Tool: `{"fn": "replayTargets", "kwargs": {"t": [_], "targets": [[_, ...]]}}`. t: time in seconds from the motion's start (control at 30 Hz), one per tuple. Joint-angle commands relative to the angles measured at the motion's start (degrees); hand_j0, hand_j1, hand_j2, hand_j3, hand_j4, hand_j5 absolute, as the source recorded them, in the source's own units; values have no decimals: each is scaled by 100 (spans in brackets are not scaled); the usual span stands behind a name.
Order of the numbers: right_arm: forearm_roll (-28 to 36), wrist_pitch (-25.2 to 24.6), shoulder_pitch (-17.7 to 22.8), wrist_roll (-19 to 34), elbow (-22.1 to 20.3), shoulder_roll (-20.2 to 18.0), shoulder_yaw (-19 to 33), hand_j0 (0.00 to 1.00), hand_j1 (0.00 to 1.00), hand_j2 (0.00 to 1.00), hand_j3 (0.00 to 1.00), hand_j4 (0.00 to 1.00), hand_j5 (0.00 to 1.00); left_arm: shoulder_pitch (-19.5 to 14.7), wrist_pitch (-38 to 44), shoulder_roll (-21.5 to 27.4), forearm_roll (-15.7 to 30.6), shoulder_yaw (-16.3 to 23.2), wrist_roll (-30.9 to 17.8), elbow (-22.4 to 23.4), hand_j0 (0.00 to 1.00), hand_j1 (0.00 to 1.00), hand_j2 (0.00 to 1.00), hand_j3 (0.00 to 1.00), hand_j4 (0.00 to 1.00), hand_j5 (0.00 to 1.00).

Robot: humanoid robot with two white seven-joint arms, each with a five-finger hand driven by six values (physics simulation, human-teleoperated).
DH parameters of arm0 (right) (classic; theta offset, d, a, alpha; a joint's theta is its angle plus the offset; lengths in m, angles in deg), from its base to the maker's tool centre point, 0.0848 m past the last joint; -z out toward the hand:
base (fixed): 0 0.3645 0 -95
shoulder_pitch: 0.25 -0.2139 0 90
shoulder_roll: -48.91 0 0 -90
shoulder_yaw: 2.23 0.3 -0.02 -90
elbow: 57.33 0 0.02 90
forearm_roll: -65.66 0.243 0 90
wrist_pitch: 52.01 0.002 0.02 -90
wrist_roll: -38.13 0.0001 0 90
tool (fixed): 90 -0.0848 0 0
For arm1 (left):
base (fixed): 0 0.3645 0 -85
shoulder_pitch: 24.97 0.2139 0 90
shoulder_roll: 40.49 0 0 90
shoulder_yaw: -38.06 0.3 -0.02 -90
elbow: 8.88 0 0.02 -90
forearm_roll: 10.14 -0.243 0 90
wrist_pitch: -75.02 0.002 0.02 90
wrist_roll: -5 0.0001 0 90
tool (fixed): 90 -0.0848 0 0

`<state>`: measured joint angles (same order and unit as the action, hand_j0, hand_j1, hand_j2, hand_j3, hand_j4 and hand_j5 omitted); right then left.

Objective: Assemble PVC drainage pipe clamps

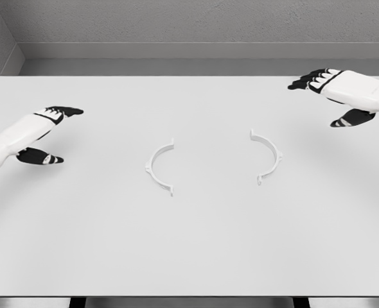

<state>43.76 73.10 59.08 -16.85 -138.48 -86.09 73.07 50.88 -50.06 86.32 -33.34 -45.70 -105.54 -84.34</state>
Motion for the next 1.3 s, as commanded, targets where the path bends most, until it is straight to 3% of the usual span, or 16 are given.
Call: {"fn": "replayTargets", "kwargs": {"t": [0.0,0.1,0.2,0.33,0.43,0.53,0.87,1.0,1.27], "targets": [[81,-11,0,-2,-15,-62,-7,100,100,100,100,100,100,0,8,-33,-1,8,-11,14,100,100,100,100,100,100],[72,-11,0,-2,-6,-54,-7,100,100,100,100,100,100,-18,8,-138,-246,17,-11,-82,100,100,100,100,100,100],[46,-11,26,-2,12,-36,-33,100,100,100,100,100,100,35,8,-656,-510,0,-11,-635,100,100,100,100,100,100],[81,-49,132,-2,47,-18,-112,100,100,100,100,100,100,360,8,-1114,-756,-27,-11,-1322,100,100,100,100,100,100],[19,-11,105,-2,56,219,-252,100,100,100,100,100,100,510,8,-1210,-765,44,-11,-1735,100,100,100,100,100,100],[54,-11,97,-2,161,500,-384,100,100,100,100,100,100,562,642,-1650,-1205,52,-11,-1919,100,100,100,100,100,100],[-174,-49,44,-2,1084,1177,-516,100,100,100,100,100,100,633,2233,-2256,-1354,44,6,-1832,100,100,100,100,100,100],[-218,-49,35,-2,1233,1247,-525,100,100,100,100,100,100,554,2260,-2503,-1425,44,24,-1550,100,100,100,100,100,100],[-332,-49,-26,-2,1585,1379,-516,100,100,100,100,100,100,554,2480,-2687,-1679,87,42,-1454,100,100,100,100,100,100]]}}
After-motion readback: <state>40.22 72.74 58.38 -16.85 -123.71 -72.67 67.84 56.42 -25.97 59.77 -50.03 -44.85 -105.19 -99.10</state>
